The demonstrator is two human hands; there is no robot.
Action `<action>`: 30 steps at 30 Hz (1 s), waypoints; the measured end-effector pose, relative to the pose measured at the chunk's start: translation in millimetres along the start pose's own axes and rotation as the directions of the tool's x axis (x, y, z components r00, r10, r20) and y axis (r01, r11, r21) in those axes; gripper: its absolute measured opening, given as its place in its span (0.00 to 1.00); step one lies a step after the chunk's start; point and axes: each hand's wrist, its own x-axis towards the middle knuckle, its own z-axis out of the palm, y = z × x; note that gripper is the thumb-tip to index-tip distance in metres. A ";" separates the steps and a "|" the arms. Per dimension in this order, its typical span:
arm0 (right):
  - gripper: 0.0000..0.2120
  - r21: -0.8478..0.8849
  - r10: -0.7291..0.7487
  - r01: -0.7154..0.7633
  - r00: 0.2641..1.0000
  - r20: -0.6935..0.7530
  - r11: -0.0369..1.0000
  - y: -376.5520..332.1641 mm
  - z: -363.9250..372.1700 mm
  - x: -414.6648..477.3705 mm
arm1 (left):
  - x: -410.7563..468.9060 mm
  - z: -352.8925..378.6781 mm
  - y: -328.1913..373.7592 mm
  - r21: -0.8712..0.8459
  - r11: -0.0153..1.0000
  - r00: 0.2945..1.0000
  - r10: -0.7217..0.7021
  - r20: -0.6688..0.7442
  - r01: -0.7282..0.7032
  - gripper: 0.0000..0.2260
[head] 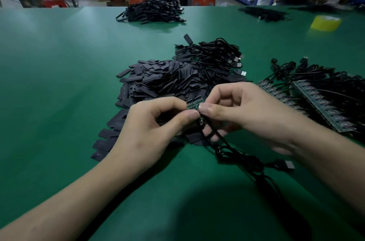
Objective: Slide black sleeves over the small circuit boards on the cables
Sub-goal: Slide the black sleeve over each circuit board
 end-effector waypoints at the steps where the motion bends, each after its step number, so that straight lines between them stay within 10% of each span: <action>1: 0.11 -0.004 -0.010 0.010 1.000 -0.002 1.000 1.8 0.5 0.0 | 0.1 -1.1 -0.6 -0.015 1.000 1.000 -0.007 0.006 0.007 0.07; 7: 0.03 -0.224 -0.215 0.183 0.969 -0.125 0.957 12.1 0.9 -0.5 | 1.8 3.0 0.6 -0.233 0.962 0.990 -0.141 0.012 0.140 0.06; 23: 0.04 0.343 0.002 -0.049 0.991 0.135 0.938 22.3 1.4 0.2 | -0.2 -1.3 7.6 -0.469 0.816 0.937 -0.243 0.249 0.336 0.04; 27: 0.05 -0.039 0.075 -0.070 0.987 0.142 0.997 9.3 -32.4 3.1 | 2.2 -2.2 10.3 -0.481 0.821 0.951 -0.263 0.161 0.308 0.05; 30: 0.10 -0.535 0.165 -0.088 0.982 0.097 0.840 -4.5 -65.7 3.3 | 2.8 -3.1 7.7 -0.485 0.836 0.965 -0.245 0.091 0.258 0.05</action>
